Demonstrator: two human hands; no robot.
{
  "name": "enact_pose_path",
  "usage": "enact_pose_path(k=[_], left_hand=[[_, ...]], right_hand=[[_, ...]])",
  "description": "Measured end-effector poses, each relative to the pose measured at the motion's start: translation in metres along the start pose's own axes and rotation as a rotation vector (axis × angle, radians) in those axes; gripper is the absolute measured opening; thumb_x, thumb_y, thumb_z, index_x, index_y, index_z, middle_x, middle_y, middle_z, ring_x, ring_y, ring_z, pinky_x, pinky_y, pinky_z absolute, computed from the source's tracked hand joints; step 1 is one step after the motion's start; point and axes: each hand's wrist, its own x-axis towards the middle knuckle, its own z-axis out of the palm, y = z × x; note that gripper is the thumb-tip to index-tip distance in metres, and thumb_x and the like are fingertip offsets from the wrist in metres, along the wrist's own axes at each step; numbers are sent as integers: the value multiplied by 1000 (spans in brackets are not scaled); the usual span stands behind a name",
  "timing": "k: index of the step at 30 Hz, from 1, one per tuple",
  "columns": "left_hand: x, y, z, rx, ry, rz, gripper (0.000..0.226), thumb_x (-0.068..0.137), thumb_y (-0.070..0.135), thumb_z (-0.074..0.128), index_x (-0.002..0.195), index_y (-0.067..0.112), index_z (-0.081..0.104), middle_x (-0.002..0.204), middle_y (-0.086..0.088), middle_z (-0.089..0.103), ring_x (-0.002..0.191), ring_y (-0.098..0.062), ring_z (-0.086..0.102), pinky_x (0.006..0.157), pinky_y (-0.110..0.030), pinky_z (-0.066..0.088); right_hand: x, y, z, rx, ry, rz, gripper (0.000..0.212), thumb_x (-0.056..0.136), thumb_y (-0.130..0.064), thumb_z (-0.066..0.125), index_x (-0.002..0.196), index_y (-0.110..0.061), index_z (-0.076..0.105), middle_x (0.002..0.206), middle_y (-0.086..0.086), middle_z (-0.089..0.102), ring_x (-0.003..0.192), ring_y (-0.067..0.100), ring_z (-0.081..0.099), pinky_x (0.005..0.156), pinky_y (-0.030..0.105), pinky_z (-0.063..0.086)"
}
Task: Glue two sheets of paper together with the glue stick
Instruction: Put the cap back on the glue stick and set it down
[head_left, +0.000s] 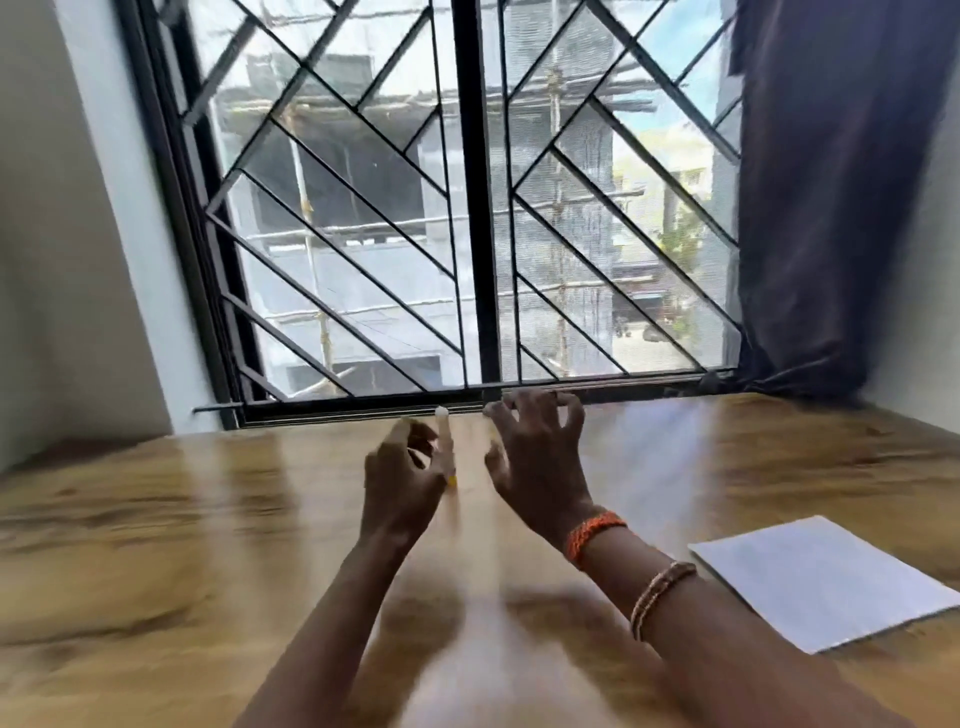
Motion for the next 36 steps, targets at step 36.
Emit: enact_pose_path(k=[36], left_hand=[[26, -22, 11, -890, -525, -511, 27, 97, 15, 36, 85, 23, 58, 96, 4, 63, 94, -11, 56, 80, -32, 41]], right_hand=[[-2, -21, 21, 607, 70, 199, 23, 89, -38, 55, 96, -18, 48, 74, -6, 60, 72, 16, 59, 81, 37, 28]])
